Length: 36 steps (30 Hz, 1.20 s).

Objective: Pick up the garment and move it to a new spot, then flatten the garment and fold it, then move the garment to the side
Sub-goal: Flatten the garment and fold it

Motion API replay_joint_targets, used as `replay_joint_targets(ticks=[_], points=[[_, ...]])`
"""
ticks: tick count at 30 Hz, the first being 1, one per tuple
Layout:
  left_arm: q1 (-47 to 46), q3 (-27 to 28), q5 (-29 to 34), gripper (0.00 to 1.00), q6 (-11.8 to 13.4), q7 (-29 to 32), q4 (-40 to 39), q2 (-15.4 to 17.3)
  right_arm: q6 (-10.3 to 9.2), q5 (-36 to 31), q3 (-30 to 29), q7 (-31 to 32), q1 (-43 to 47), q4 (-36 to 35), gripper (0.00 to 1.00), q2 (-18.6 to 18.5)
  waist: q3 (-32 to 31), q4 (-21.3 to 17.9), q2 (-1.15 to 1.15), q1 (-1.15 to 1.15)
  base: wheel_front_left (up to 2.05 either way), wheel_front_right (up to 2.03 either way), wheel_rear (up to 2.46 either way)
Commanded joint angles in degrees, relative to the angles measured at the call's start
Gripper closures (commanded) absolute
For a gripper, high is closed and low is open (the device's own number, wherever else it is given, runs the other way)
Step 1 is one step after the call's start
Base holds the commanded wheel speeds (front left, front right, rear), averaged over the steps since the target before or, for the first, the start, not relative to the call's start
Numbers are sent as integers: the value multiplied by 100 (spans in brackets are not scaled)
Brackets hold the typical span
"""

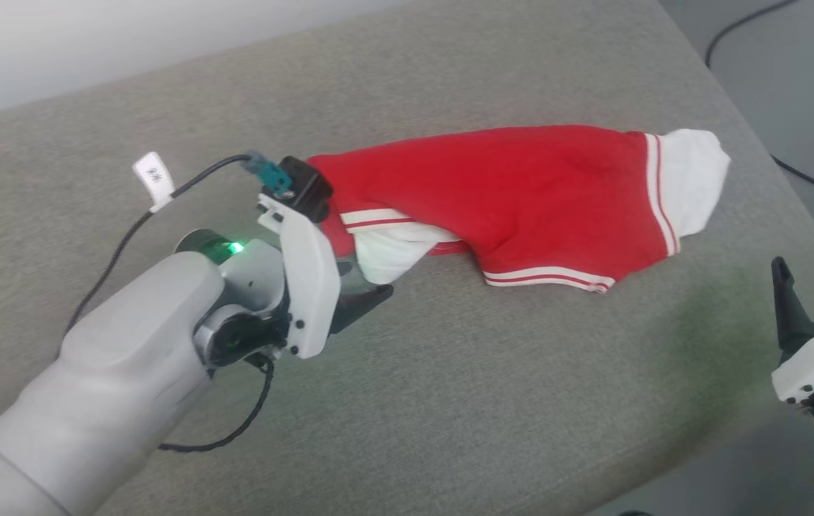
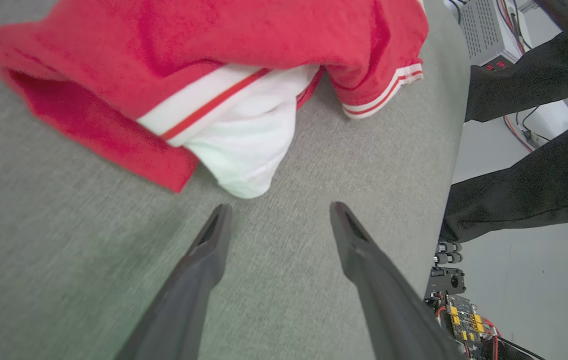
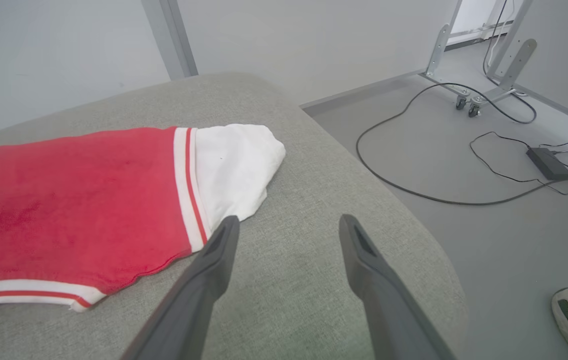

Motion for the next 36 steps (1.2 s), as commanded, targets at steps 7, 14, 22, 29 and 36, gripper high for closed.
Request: replay_joint_targets(ticks=[7,14,22,29,36], points=[[-476,-402,255,0,-12,-180,697,-155,-10,-77,73,71,47,-163,0,193,168,-323,0,0,0,0,0],[-589,-725,168,0,-11,-225,1483,-338,-10,-104,176,84,-48,-300,0,289,328,-520,0,0,0,0,0],[-707,-907,-219,100,-11,-336,1569,-373,-10,-122,131,60,37,-328,0,308,371,-524,0,0,0,0,0],[-942,-1056,-374,100,-11,-545,1226,-53,-10,-178,19,152,165,-429,0,292,159,-222,0,0,0,0,0],[-1052,-1152,-323,100,-11,-737,887,813,-10,-245,-85,294,316,-590,0,273,-78,185,0,0,0,0,0]])
